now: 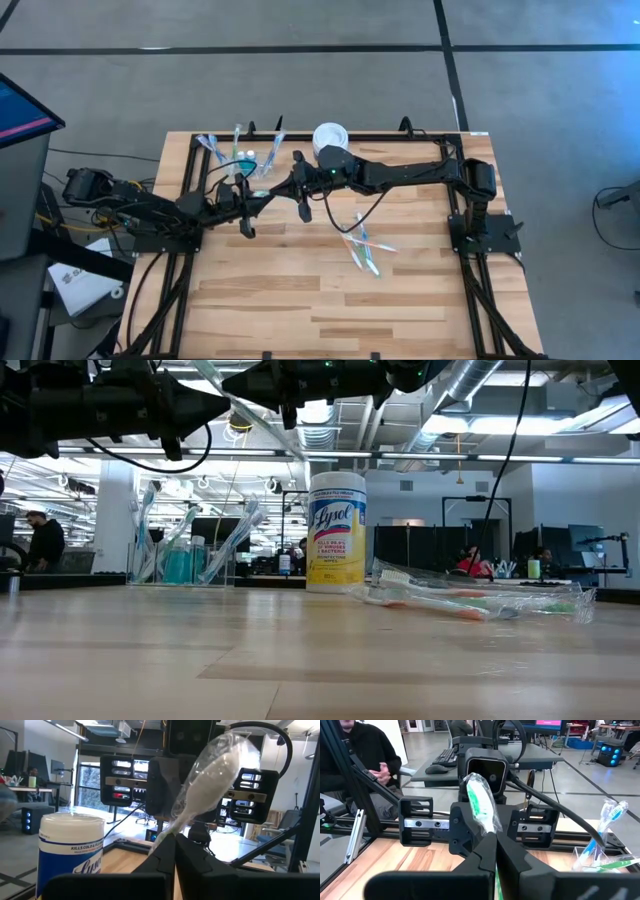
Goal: Pick & Place toothbrushing station
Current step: Put the green toothbrush into the transparent organizer
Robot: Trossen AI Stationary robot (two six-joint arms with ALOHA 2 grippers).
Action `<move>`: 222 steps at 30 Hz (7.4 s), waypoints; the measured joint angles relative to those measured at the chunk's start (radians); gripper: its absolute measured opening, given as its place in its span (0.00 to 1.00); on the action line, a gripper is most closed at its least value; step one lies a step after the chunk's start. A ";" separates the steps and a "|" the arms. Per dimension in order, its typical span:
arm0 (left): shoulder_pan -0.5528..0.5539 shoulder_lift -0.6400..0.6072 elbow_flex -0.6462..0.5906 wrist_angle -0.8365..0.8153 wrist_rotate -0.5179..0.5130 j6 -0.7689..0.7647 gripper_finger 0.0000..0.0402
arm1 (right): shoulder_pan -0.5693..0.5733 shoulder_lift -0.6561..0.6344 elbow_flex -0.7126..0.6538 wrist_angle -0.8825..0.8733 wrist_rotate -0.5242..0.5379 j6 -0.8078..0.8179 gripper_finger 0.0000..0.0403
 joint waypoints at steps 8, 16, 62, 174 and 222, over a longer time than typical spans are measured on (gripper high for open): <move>-0.013 0.000 0.000 0.000 0.000 0.000 0.00 | 0.000 0.000 0.000 -0.004 -0.002 0.002 0.00; -0.030 -0.001 0.002 0.000 -0.011 0.006 0.00 | 0.002 0.000 0.000 0.006 -0.002 0.016 0.00; -0.040 -0.052 -0.035 -0.038 -0.121 0.006 0.00 | -0.020 -0.116 0.000 -0.337 0.000 -0.045 0.32; 0.011 0.471 0.377 -1.086 0.083 0.000 0.03 | 0.224 -0.096 -0.046 -0.575 0.003 -0.042 0.29; 0.207 0.018 0.181 -0.637 -0.289 -0.125 0.02 | 0.222 -0.097 -0.045 -0.577 0.002 -0.056 0.29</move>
